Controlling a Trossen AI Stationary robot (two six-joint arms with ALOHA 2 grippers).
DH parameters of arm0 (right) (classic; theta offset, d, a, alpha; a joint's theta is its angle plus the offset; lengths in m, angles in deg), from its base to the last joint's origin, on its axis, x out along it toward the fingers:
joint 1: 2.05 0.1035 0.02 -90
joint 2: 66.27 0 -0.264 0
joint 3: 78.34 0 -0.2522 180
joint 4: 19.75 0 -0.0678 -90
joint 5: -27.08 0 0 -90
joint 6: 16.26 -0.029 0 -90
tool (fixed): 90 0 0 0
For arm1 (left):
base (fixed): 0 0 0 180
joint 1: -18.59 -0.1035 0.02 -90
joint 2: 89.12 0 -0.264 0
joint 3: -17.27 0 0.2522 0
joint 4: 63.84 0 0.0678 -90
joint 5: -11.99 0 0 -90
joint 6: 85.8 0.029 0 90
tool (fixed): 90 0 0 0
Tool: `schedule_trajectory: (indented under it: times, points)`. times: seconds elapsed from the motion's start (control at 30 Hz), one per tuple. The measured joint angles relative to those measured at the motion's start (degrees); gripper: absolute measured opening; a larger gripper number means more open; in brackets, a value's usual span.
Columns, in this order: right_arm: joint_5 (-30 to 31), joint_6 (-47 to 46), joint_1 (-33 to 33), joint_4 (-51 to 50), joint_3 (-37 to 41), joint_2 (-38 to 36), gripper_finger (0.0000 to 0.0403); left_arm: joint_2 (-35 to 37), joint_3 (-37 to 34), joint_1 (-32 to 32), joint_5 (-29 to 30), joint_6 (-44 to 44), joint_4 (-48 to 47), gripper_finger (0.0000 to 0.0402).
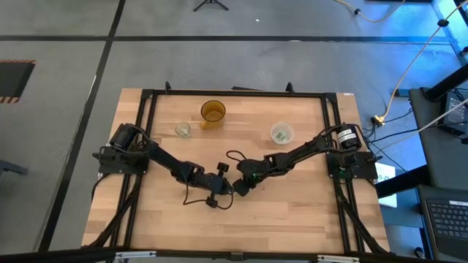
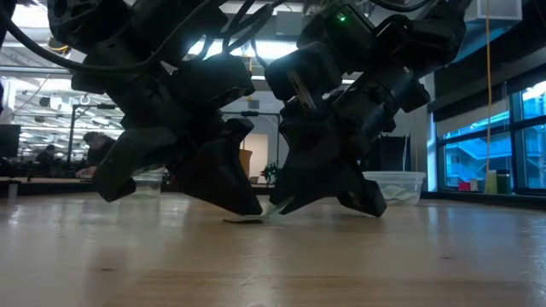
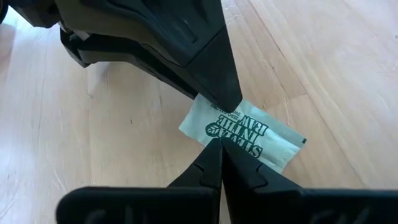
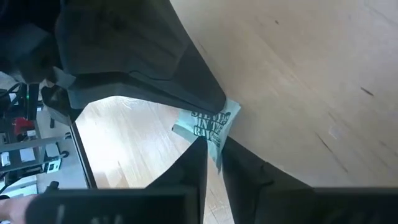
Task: Pick and place Stevia / Truvia into bins
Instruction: Put the stevia packet into the transparent container
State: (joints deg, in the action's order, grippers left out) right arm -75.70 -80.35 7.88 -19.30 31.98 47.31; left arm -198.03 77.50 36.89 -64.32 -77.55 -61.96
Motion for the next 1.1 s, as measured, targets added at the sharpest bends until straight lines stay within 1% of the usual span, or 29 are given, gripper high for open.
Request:
schedule_trajectory:
  times: [0.1,0.27,0.33,0.4,0.5,0.63,0.73,0.83,0.9,1.0,1.1]
  points:
    - [0.0,0.3,0.0,0.0,0.0,0.0,0.0045,0.3,0.7,0.1,0.5,0.0,-0.4,0.0005]
    - [0.0,1.4,0.0,0.1,0.0,0.0,0.0021,0.9,2.4,0.1,0.9,-0.2,-3.1,0.0035]
    - [0.2,1.5,0.0,0.2,0.0,0.0,0.0008,1.8,2.9,0.1,1.5,-0.6,-6.0,0.0047]
    - [0.2,1.9,-0.1,0.2,0.0,0.0,0.0004,3.0,3.3,0.1,1.7,-2.3,-10.1,0.0058]
    - [0.2,2.3,0.0,0.3,0.0,0.0,0.0006,6.2,3.3,0.1,1.8,-5.2,-17.1,0.0069]
    - [-0.2,3.8,-0.2,0.2,-0.3,-0.1,0.0003,12.1,3.3,0.1,3.1,-8.3,-23.3,0.0076]
    - [-3.1,5.8,-1.6,0.0,-1.0,-1.1,0.0003,16.5,3.3,-0.1,5.3,-11.4,-26.8,0.0077]
    - [-6.0,7.1,-3.7,0.0,-1.2,-4.4,0.0002,21.2,3.4,-0.7,6.8,-14.1,-29.3,0.0077]
    - [-6.5,8.5,-5.3,-2.6,-1.1,-7.3,0.0002,24.3,3.4,-0.9,7.1,-16.5,-31.4,0.0077]
    - [-6.1,12.3,-7.6,-7.6,-1.2,-13.0,0.0002,28.5,3.5,-1.4,7.7,-20.2,-33.1,0.0077]
    - [-2.6,16.3,-9.8,-14.7,-1.3,-19.7,0.0002,31.8,3.5,-1.5,8.0,-22.2,-33.4,0.0078]
